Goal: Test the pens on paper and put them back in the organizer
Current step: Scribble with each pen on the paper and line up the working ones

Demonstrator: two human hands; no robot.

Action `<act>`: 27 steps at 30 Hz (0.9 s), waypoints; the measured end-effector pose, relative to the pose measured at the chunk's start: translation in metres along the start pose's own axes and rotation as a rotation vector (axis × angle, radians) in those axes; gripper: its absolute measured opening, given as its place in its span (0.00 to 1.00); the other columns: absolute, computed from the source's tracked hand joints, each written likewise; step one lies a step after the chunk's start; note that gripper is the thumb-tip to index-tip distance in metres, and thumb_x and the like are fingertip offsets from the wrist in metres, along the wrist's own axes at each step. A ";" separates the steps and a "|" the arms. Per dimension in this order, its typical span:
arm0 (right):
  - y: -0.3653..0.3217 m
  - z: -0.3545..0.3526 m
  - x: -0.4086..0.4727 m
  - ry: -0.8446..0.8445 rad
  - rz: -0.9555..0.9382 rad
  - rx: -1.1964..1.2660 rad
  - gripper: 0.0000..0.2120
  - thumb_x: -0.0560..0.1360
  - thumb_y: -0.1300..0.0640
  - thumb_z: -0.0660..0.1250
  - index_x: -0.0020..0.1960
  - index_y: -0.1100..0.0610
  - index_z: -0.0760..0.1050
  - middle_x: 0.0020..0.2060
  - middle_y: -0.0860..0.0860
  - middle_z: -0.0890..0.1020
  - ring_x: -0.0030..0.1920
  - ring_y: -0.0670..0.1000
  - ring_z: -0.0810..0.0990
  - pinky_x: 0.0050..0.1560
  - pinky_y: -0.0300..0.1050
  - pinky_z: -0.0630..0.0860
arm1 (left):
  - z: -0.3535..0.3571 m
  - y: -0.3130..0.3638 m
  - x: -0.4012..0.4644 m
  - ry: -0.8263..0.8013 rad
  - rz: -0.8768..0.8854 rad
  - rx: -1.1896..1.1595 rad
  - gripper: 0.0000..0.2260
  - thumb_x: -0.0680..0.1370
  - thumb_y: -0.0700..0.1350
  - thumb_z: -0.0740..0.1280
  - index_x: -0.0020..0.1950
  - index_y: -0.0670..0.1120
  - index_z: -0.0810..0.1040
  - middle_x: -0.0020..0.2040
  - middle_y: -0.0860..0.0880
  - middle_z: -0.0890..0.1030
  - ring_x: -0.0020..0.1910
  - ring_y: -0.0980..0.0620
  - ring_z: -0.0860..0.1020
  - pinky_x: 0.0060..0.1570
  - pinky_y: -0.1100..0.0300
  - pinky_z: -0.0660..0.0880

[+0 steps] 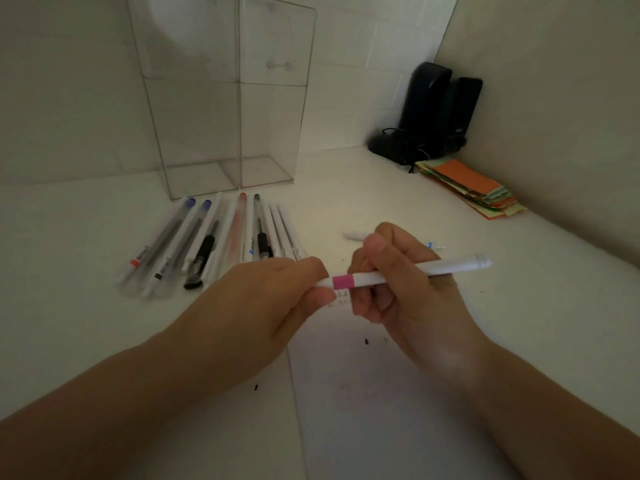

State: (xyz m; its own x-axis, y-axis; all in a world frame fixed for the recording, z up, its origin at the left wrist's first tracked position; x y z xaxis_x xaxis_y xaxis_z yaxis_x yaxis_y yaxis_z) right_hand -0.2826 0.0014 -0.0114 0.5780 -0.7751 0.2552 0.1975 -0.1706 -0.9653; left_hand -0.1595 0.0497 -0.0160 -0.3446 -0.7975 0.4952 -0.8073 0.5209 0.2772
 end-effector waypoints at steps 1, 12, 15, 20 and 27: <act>-0.005 0.000 0.001 0.004 -0.004 -0.035 0.14 0.76 0.55 0.62 0.32 0.55 0.69 0.24 0.48 0.76 0.24 0.46 0.69 0.25 0.36 0.67 | -0.002 0.001 0.001 0.009 -0.001 -0.022 0.13 0.79 0.57 0.47 0.41 0.55 0.65 0.28 0.58 0.67 0.25 0.60 0.66 0.25 0.74 0.60; -0.040 -0.029 -0.011 -0.120 0.241 -0.483 0.12 0.72 0.51 0.68 0.38 0.59 0.77 0.31 0.53 0.82 0.29 0.47 0.76 0.29 0.39 0.69 | 0.028 0.017 0.003 -0.325 -0.273 -0.376 0.05 0.75 0.56 0.62 0.49 0.61 0.70 0.46 0.60 0.77 0.47 0.64 0.74 0.47 0.67 0.74; -0.062 -0.054 -0.035 -0.120 0.245 -0.447 0.13 0.71 0.47 0.67 0.41 0.58 0.80 0.38 0.55 0.84 0.35 0.51 0.80 0.35 0.44 0.73 | 0.025 0.028 0.012 -0.392 -0.186 -0.212 0.19 0.64 0.75 0.54 0.48 0.67 0.67 0.46 0.64 0.73 0.49 0.66 0.71 0.43 0.70 0.71; -0.100 -0.122 -0.125 0.079 0.087 -0.349 0.06 0.67 0.50 0.67 0.37 0.51 0.80 0.31 0.51 0.81 0.31 0.50 0.75 0.31 0.38 0.72 | 0.029 0.091 0.050 -0.353 0.065 -0.152 0.21 0.65 0.76 0.48 0.50 0.69 0.67 0.48 0.65 0.75 0.50 0.65 0.72 0.45 0.70 0.69; -0.131 -0.207 -0.351 0.761 0.078 -0.431 0.14 0.64 0.47 0.76 0.30 0.54 0.74 0.22 0.50 0.75 0.22 0.46 0.71 0.24 0.31 0.67 | 0.098 0.273 0.097 -0.499 0.490 -0.492 0.11 0.72 0.60 0.59 0.51 0.60 0.73 0.49 0.63 0.77 0.49 0.63 0.75 0.48 0.72 0.68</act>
State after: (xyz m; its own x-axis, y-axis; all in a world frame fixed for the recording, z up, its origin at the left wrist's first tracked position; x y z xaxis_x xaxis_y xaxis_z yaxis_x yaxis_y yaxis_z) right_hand -0.6750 0.1697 0.0147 -0.1382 -0.9633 0.2301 -0.2260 -0.1956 -0.9543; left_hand -0.4603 0.0854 0.0274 -0.8643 -0.4281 0.2640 -0.2521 0.8229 0.5092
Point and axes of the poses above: each hand's wrist, its own x-axis towards the middle knuckle, its own z-axis out of the palm, y = z × x, the point moved 5 cm from there along x, towards the middle knuckle
